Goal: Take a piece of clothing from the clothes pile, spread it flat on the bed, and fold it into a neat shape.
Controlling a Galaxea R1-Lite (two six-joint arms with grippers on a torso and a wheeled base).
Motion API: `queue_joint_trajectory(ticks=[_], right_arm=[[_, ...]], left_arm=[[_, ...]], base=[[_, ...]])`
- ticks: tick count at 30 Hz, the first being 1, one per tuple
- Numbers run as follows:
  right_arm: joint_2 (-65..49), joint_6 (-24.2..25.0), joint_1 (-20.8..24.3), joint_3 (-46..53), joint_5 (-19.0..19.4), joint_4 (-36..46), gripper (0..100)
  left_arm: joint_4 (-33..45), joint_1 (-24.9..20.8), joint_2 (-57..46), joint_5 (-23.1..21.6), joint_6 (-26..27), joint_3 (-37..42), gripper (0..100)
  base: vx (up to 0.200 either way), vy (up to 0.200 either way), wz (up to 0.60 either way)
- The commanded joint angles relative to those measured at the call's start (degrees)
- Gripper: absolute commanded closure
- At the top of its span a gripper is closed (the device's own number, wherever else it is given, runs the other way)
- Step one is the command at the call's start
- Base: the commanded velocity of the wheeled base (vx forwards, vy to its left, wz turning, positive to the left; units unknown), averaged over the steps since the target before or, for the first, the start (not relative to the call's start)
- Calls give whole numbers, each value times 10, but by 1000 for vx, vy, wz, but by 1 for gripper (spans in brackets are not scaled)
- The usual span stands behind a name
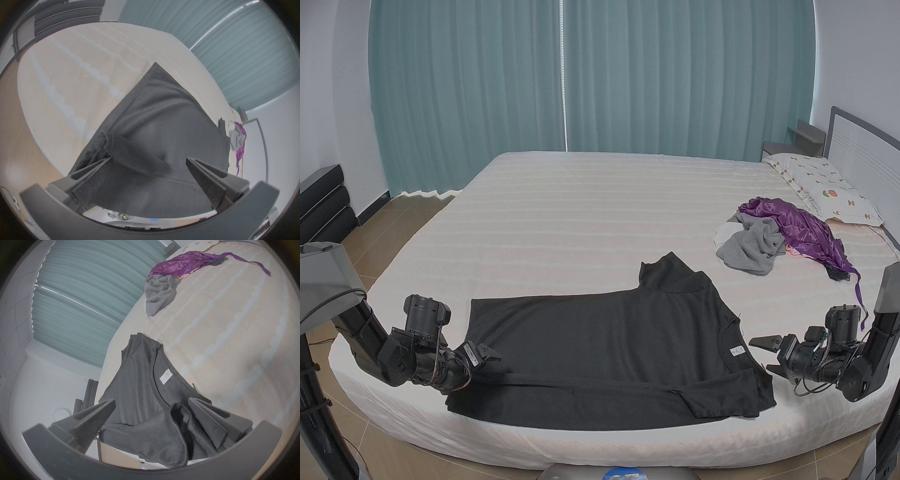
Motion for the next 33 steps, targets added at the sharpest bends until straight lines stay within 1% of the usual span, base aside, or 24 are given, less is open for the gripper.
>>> queue_joint_trajectory(ticks=[1, 7, 11, 15, 22, 27, 30, 33], right_arm=[[10, 0, 0, 0, 0, -5, 0], [13, 0, 0, 0, 0, -5, 0], [16, 0, 0, 0, 0, -5, 0], [20, 0, 0, 1, -1, -13, 0], [24, -1, 0, 5, -1, -17, 0], [23, -1, -1, 4, -1, -17, 0], [23, 0, -1, 5, -1, -17, 0], [24, -1, -1, 4, -1, -17, 0]], left_arm=[[0, 9, 20, -2, -13, -16, 0], [-16, 34, 29, -3, -19, -28, 0], [-77, 42, 47, -4, -59, -30, 0], [-102, 46, 61, -3, -75, -31, 0], [-101, 50, 63, -3, -76, -31, 0], [-101, 59, 37, -3, -74, -23, 0], [-104, 60, 13, -7, -66, -17, 0], [-109, 61, 16, -17, -41, -17, 0]], base=[[0, 0, 0], [0, 0, 0], [0, 0, 0], [0, 0, 0], [0, 0, 0], [0, 0, 0], [0, 0, 0], [0, 0, 0]])
